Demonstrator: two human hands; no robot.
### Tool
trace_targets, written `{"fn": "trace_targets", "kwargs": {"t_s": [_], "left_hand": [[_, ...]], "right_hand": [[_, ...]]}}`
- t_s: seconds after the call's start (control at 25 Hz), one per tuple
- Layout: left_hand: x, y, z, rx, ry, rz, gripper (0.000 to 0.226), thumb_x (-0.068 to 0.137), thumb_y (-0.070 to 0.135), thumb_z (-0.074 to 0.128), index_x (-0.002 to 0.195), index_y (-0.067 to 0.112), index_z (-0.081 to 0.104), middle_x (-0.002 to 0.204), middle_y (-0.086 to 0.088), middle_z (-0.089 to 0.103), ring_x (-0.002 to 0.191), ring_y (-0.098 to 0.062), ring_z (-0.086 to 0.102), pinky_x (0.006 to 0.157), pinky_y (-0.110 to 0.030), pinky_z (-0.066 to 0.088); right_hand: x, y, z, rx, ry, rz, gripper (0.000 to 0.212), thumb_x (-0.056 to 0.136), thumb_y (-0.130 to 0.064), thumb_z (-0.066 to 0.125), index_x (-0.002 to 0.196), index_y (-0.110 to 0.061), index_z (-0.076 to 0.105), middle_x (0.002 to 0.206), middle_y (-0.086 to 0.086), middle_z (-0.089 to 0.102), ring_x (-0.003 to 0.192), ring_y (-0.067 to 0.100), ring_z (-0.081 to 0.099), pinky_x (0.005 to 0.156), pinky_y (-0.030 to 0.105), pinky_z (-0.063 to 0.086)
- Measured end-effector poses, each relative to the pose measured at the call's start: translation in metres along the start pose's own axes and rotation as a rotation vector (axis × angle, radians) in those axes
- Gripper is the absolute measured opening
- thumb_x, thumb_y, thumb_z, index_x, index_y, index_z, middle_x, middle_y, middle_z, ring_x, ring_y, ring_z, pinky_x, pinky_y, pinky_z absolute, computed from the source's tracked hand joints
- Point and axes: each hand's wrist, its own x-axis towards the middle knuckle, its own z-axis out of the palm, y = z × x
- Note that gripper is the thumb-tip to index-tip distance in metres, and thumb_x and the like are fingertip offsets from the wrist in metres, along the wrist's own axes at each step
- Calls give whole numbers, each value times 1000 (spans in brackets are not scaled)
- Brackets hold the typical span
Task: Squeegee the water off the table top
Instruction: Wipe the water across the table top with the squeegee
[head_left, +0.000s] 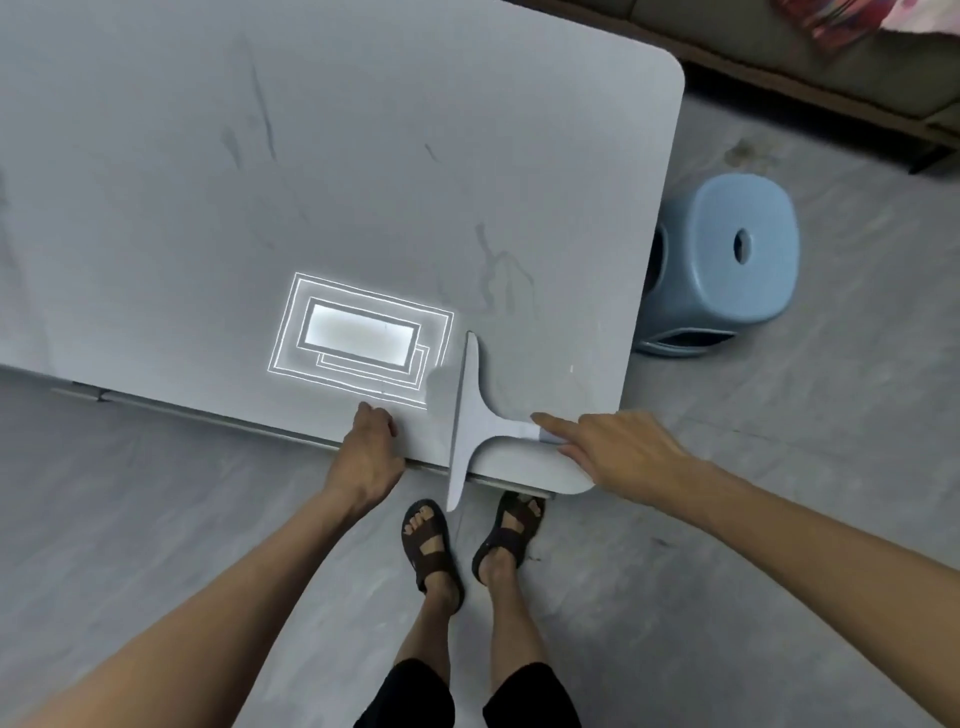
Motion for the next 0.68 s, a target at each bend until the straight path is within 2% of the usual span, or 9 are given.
{"fn": "trace_targets", "kwargs": {"t_s": [0.08,0.2,0.28,0.36,0.44,0.48,0.6,0.68], "left_hand": [[0,11,8,41,-60,39,27,79,-2,53,101,10,41,115,-19,49,77,-29,54,59,-31,36],[0,23,22,117,-164,86,29,80,0,52,108,4,43,135,-24,37,103,-42,55,77,-39,43],[0,27,28,146,-160,109,29,79,0,51,107,3,44,134,-22,38,100,-41,56,74,-39,43],[-2,25,28,123,-52,87,27,79,1,50,105,6,44,116,-20,53,92,-40,59,66,-37,42],[-4,15,25,51,127,13,23,81,3,48,103,11,45,93,-12,62,78,-33,58,61,-35,43],[-5,7,21,-9,198,-40,20,83,4,48,102,13,46,88,-9,62,73,-29,56,60,-34,43],[-4,-19,8,-168,324,-175,15,86,5,48,94,16,43,86,-5,60,71,-24,53,57,-32,39],[-3,-37,-1,-201,340,-216,13,84,8,49,92,16,42,85,-6,59,69,-24,51,53,-31,34]], "right_hand": [[-34,19,10,21,9,81,46,100,-46,33,145,-47,24,92,-6,69,73,21,65,50,31,39],[-79,46,14,31,36,195,44,98,-46,38,141,-50,29,90,-10,70,72,19,66,55,32,50],[-101,57,9,31,10,261,44,97,-46,39,139,-50,29,84,-9,67,70,19,65,56,33,52],[-108,57,1,27,9,268,46,96,-47,38,140,-51,26,80,-9,66,66,19,63,53,34,51],[-91,43,-7,5,41,186,46,96,-49,37,141,-50,27,79,-9,66,61,17,62,48,33,48],[-73,31,-11,-1,48,106,45,97,-50,34,141,-48,28,82,-8,67,62,19,62,46,32,44],[8,-20,-19,-66,14,-151,44,100,-53,23,143,-45,27,90,-2,67,70,25,63,53,31,30],[60,-54,-26,-106,19,-296,45,101,-52,22,143,-42,32,86,1,67,62,24,55,52,30,25]]}}
